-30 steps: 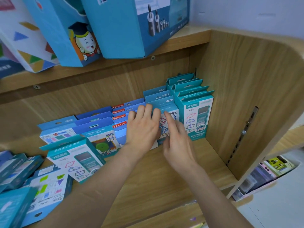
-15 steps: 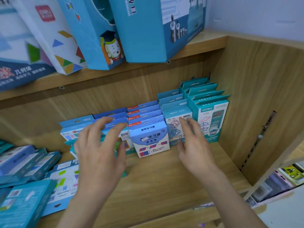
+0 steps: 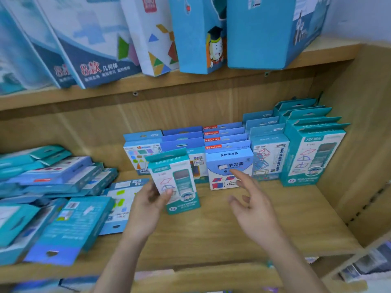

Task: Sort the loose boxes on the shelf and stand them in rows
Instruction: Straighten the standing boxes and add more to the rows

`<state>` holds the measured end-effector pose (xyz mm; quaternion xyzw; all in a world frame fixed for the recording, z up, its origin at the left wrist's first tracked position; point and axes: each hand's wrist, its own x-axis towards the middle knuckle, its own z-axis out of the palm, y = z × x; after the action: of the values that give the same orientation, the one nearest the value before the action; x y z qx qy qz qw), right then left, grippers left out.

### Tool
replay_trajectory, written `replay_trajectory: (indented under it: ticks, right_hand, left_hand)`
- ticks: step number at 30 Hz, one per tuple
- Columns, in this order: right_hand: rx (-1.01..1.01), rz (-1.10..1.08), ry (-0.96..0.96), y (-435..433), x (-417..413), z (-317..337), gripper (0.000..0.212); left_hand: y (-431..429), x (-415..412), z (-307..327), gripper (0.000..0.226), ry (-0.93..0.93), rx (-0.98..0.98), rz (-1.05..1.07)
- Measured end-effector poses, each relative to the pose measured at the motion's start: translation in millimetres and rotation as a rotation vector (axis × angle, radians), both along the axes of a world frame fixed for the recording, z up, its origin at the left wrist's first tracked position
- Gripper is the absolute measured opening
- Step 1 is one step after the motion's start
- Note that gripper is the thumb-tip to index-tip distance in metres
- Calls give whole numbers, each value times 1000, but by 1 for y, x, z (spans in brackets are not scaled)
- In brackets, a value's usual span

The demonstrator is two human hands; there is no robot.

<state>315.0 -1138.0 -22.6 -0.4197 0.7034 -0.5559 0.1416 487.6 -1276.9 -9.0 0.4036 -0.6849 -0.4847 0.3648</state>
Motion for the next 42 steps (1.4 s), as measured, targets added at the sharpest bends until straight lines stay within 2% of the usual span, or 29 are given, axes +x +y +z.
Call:
replay_trajectory:
  ticks: [3, 7, 14, 19, 24, 28, 33, 38, 42]
  right_hand:
    - [12, 140, -200, -3, 13, 0, 51]
    - [-12, 327, -450, 1, 21, 7, 52]
    - [-14, 246, -455, 13, 19, 7, 55]
    - [-65, 234, -505, 16, 20, 6, 33]
    - [-69, 231, -409, 15, 26, 7, 35]
    - [-84, 200, -351, 13, 28, 12, 38]
    - [-107, 133, -327, 31, 13, 19, 40]
    - [-257, -180, -205, 65, -24, 26, 35]
    - [-222, -410, -57, 97, -57, 21, 45]
  left_hand:
    - [12, -2, 5, 14, 66, 52, 9]
    - [36, -9, 10, 26, 180, 231, -20]
    - [53, -14, 9, 25, 226, 301, -73]
    - [55, -10, 10, 21, 231, 298, -148]
    - [61, -4, 1, 22, 157, 179, -201]
    - [58, 0, 1, 33, 93, 76, -226]
    - [64, -19, -1, 34, -174, -29, -397]
    - [82, -80, 4, 33, -148, -211, -400]
    - [93, -142, 9, 35, -146, -311, -398]
